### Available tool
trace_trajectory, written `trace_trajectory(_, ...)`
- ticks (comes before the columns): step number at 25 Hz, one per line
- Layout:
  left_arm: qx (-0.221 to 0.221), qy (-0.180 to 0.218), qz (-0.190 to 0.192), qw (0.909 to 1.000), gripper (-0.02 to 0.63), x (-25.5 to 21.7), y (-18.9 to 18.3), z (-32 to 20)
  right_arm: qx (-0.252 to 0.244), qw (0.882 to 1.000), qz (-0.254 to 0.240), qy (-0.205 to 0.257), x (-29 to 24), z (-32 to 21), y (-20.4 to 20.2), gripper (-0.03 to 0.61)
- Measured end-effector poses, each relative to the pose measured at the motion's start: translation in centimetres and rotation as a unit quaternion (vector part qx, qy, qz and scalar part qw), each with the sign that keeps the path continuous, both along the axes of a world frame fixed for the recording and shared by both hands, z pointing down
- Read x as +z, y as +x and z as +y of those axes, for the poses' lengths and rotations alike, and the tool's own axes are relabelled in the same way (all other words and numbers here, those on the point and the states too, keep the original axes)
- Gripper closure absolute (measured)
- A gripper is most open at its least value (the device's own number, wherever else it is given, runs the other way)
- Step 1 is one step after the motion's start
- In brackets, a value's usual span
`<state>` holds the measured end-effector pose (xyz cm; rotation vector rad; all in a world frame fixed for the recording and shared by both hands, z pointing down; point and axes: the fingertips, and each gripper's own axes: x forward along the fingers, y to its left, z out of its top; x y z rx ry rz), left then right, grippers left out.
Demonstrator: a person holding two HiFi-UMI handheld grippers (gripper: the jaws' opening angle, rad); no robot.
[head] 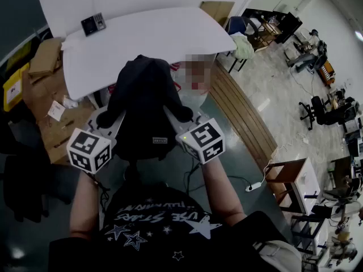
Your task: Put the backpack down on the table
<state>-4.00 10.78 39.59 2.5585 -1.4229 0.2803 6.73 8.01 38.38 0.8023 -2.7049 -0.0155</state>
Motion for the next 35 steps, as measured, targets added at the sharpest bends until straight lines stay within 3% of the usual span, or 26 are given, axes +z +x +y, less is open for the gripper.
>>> trace_trajectory(16,0.019,-0.002,0.002,0.9998,0.577,0.3,-2.1,-1.3,0.027,1.000,0.005,-0.006,0.6,-0.8,-1.9,0.574)
trace_trajectory(35,0.099,0.028,0.013,0.9946,0.577,-1.2,-10.0,-5.9,0.110,0.994,-0.011,0.003,-0.4,-3.9,-9.1,0.574)
